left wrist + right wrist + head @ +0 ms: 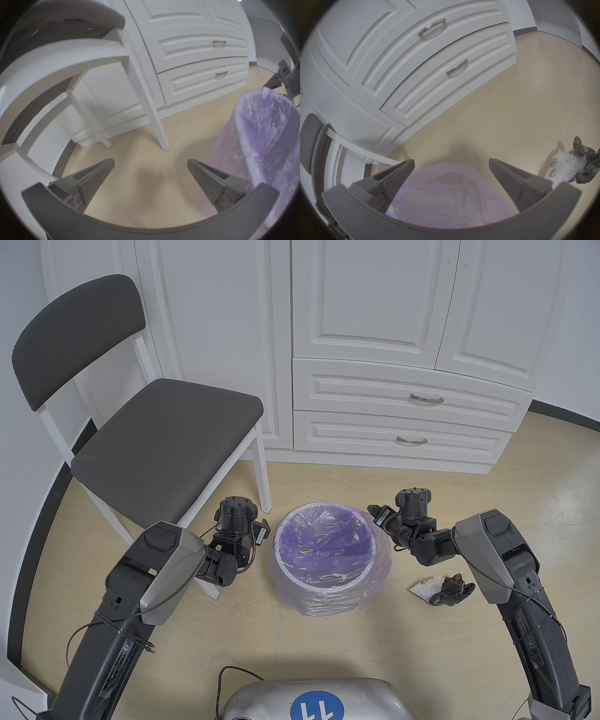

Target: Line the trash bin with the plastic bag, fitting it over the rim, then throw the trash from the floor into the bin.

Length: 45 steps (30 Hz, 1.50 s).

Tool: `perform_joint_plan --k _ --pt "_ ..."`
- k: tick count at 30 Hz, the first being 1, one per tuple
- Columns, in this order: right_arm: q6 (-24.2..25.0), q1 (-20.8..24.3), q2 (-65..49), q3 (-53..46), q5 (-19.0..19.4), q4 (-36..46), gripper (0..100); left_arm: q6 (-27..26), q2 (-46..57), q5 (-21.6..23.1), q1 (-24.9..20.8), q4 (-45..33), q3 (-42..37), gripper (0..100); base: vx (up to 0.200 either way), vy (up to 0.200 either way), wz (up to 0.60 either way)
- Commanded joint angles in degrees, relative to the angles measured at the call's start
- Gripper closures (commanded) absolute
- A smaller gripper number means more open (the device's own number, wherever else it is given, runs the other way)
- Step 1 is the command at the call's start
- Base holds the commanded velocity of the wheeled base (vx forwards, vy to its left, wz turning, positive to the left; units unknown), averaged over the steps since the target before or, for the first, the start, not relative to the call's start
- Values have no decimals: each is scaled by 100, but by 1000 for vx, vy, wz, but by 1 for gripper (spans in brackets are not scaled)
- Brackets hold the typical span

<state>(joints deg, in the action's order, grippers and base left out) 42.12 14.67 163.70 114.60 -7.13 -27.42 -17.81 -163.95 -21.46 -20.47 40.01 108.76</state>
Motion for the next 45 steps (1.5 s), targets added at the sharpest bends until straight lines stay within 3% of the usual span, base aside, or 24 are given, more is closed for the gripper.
perform_joint_plan --k 1,9,13,16,28,35,41,45 --pt "-143 36 4 -1 -8 43 0 -3 -480 -69 -98 -213 583 0 0 0 0" --pt "-740 1 -496 -896 98 43 0 23 -401 -61 -159 -134 417 0 0 0 0" --pt "-898 -43 -743 -1309 282 52 0 58 -128 -34 -194 -72 -40 0 0 0 0" --pt "-1118 -113 -1068 -1836 660 52 0 58 91 1 -186 165 -497 0 0 0 0" --pt "-1575 -218 -1876 -2689 1232 474 0 322 970 291 -186 517 -2079 0 0 0 0" --pt "-1575 -218 -1648 -2434 1179 413 0 287 926 273 -107 517 -2035 0 0 0 0" --pt "-986 -60 -787 -1318 353 52 0 85 628 238 -1 534 -1332 0 0 0 0" --pt "-934 54 -602 -1195 195 -141 0 94 338 230 -45 525 -743 0 0 0 0"
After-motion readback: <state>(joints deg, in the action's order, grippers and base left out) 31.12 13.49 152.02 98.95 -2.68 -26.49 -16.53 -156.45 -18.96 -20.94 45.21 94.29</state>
